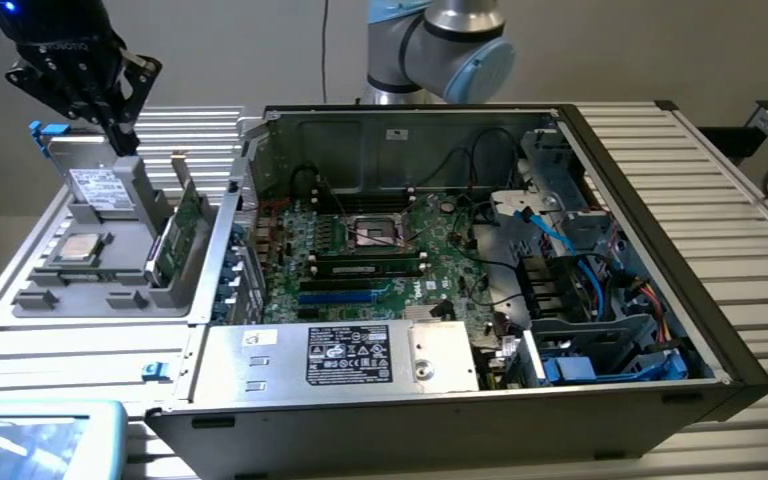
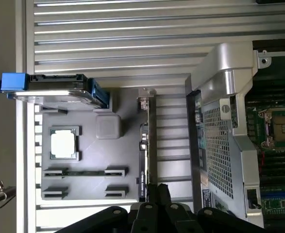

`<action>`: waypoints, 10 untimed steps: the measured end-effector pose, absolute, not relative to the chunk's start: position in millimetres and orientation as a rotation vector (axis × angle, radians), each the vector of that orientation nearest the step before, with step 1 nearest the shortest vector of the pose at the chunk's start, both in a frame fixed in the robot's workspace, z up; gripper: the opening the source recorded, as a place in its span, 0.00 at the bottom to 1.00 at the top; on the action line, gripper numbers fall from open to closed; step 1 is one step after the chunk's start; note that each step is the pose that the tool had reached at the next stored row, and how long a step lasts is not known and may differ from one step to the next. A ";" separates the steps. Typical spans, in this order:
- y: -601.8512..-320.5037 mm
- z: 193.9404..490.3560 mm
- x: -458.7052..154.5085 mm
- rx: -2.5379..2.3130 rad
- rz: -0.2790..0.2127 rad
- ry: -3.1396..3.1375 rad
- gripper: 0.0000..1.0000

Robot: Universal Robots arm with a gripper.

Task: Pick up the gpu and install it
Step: 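Reach for the gpu, then pick up the gpu and move the gpu toward the slot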

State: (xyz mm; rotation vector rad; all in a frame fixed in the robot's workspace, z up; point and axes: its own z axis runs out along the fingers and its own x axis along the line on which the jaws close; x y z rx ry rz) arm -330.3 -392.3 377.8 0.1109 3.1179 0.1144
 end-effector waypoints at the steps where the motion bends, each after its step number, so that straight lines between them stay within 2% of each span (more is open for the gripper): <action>1: -392.3 376.3 -332.6 0.111 0.114 3.118 0.12; 10: -392.3 374.0 -335.4 0.111 0.114 3.118 0.12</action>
